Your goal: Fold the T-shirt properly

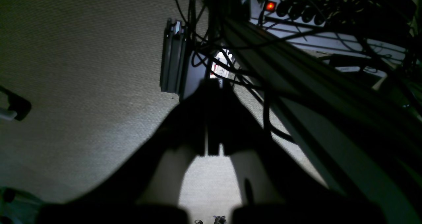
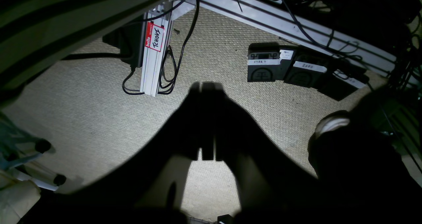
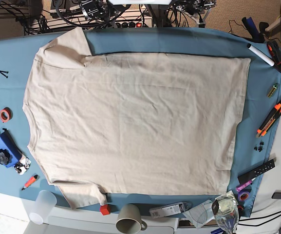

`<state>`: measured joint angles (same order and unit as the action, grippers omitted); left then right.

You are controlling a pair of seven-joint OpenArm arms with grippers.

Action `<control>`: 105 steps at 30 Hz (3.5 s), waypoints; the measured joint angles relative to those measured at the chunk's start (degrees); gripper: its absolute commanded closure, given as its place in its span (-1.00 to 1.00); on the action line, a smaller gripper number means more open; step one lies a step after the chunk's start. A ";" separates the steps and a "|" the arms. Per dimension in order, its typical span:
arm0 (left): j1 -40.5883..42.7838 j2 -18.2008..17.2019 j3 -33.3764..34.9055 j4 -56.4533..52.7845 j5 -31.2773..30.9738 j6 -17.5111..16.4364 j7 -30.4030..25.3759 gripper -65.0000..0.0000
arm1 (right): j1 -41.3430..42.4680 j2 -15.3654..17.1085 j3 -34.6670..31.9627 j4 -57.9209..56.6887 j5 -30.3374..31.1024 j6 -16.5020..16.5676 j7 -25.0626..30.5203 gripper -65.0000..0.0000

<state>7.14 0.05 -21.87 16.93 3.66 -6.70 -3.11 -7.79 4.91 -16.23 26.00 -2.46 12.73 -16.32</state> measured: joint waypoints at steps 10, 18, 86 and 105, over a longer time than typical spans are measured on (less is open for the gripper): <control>0.02 0.09 0.00 0.04 0.00 0.00 -0.70 1.00 | 0.00 0.00 0.00 0.07 0.02 0.00 0.00 1.00; 0.02 0.09 0.00 0.09 0.00 -0.02 -0.85 1.00 | 0.00 0.00 0.00 0.15 0.02 0.00 0.00 1.00; 44.50 -6.73 0.17 56.26 -9.86 -9.46 3.50 1.00 | -44.81 21.90 6.91 69.90 6.38 0.31 -16.33 1.00; 56.81 -6.80 0.15 82.12 -15.72 -9.68 10.21 1.00 | -57.46 17.00 42.93 103.01 21.27 0.63 -27.41 1.00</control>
<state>63.94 -6.74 -21.71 99.04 -12.05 -16.38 7.09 -65.25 21.91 26.70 129.01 18.81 13.37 -43.72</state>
